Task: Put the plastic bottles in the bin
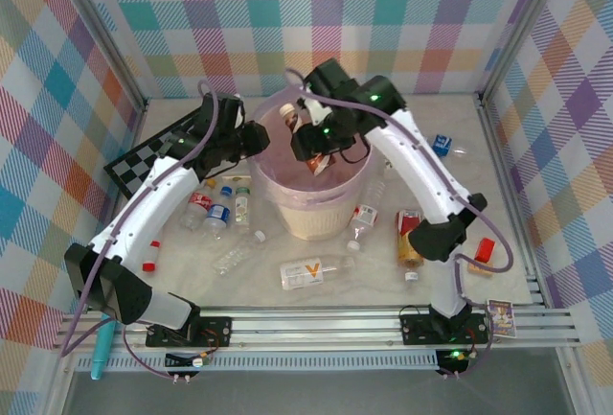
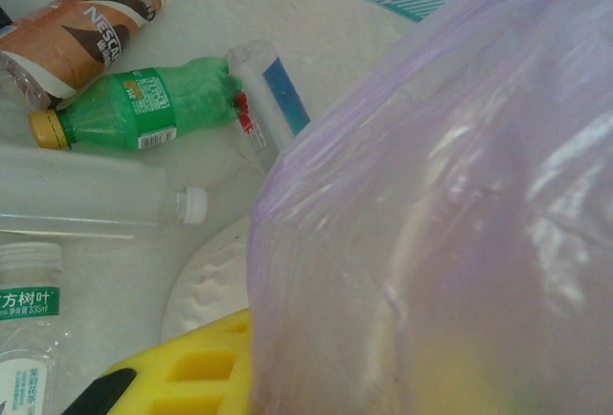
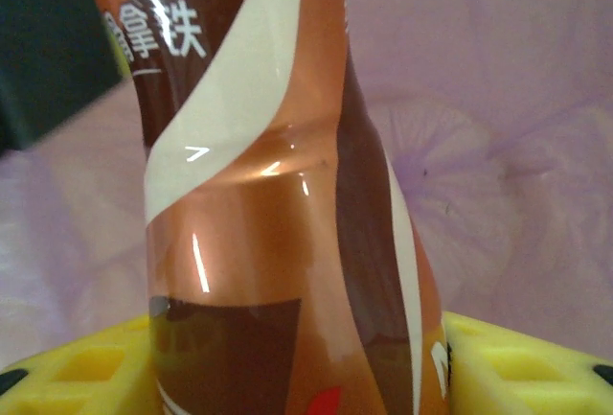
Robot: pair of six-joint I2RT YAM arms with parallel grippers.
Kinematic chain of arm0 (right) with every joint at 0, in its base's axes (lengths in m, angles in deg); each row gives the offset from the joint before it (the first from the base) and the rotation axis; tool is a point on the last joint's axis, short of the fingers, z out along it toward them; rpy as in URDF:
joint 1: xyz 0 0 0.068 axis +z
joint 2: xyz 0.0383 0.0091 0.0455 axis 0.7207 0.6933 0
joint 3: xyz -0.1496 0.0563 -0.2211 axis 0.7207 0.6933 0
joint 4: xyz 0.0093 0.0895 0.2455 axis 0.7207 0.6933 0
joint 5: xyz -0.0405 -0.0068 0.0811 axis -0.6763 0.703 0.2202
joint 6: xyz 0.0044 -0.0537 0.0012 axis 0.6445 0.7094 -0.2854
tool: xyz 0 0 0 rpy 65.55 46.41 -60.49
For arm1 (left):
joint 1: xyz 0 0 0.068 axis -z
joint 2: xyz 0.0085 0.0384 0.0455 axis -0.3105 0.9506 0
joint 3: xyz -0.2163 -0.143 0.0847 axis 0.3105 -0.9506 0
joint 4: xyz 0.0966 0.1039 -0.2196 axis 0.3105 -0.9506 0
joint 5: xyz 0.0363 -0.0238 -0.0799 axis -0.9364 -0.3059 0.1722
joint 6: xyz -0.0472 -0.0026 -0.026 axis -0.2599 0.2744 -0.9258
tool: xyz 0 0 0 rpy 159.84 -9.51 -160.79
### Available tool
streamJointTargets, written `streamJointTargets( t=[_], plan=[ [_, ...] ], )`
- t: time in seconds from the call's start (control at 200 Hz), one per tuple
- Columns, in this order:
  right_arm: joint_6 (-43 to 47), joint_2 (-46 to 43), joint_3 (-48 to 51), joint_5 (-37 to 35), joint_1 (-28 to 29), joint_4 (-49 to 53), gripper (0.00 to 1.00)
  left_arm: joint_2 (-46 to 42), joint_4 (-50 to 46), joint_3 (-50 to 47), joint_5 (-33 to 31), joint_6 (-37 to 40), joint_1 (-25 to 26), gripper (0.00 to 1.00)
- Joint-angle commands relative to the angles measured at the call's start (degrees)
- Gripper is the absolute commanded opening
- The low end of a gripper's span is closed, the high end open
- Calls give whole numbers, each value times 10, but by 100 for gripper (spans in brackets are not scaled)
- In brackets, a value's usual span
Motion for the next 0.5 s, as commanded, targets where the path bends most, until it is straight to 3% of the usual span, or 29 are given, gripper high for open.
streamJointTargets(
  t=[0.0, 0.25, 0.495],
  plan=[
    [-13, 14, 35, -38, 2, 18, 59, 14, 30, 20, -2, -10, 9, 17],
    [-37, 25, 141, -72, 2, -48, 68, 34, 38, 36, -33, -11, 19, 15],
    [-22, 11, 138, -47, 0, -69, 84, 53, 29, 58, -38, -3, 19, 14]
  ],
)
